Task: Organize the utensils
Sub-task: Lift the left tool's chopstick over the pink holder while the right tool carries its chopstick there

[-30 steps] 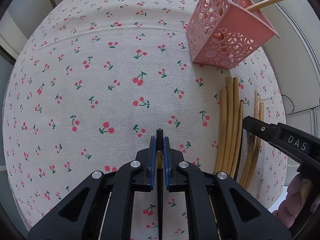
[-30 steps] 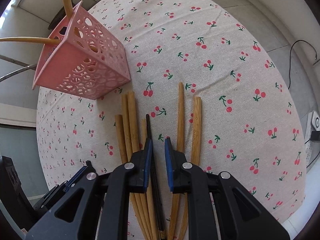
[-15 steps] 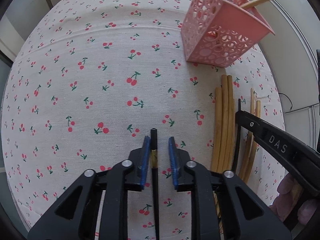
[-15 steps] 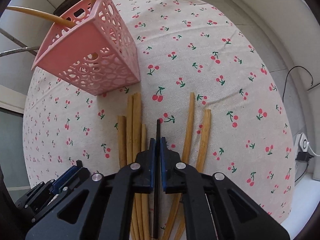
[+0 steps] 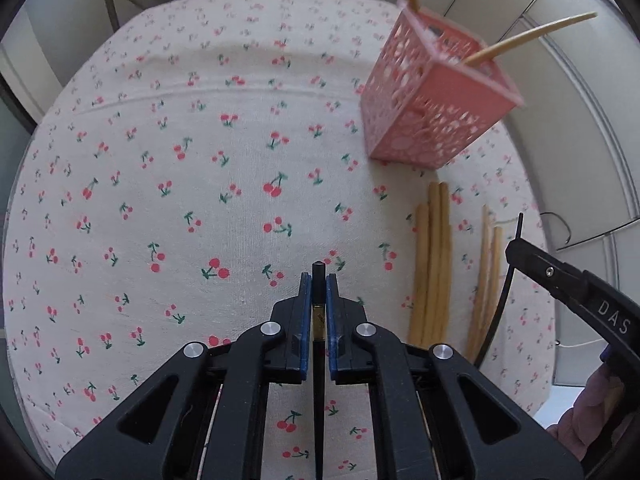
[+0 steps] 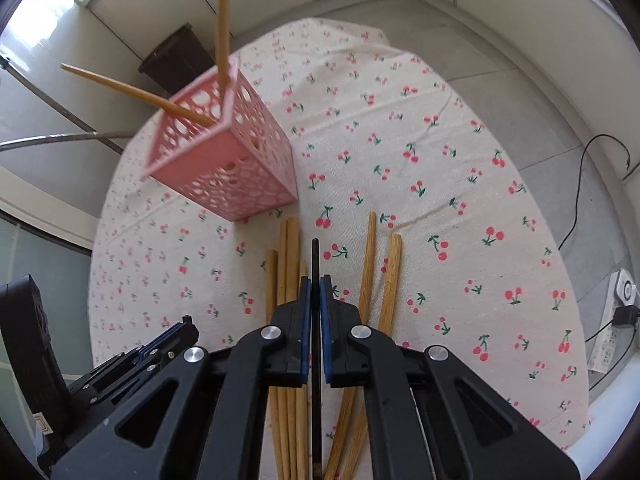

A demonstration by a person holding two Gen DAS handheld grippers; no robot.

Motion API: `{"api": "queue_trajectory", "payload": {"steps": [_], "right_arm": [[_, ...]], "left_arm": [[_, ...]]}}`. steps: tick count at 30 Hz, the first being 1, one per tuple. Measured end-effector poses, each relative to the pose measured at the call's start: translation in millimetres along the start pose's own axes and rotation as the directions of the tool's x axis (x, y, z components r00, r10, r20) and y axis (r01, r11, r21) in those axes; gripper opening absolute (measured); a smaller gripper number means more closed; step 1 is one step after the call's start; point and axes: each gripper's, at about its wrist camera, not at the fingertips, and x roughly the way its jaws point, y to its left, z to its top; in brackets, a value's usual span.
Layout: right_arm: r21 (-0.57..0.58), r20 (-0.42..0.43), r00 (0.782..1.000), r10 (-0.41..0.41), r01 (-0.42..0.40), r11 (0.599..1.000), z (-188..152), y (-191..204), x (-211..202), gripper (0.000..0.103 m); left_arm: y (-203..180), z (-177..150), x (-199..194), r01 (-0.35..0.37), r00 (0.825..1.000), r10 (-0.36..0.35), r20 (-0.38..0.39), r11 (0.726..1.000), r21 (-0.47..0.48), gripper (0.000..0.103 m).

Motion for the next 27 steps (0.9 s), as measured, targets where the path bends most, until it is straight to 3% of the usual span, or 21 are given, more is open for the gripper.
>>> {"api": "queue_trajectory", "payload": {"steps": [11,21,27], "right_arm": [[0.000,0.123,0.988,0.096,-0.097,0.995,-5,0,-63,0.005],[-0.033,0.192,0.970,0.148,-0.144,0.989,-19,-6,-112,0.005],[-0.004,0.231,0.957,0.175,-0.179,0.984,-12,-13,-128,0.005]], "left_arm": [[-4,-3,-86,0.017,0.974,-0.022,0.225,1.000,0.025,0.006],[6,-20,-127,0.021,0.946,-0.030,0.322,0.999,0.029,0.006],[4,-18,-160,0.026,0.915,-0.034,0.401,0.999,0.027,0.006]]}}
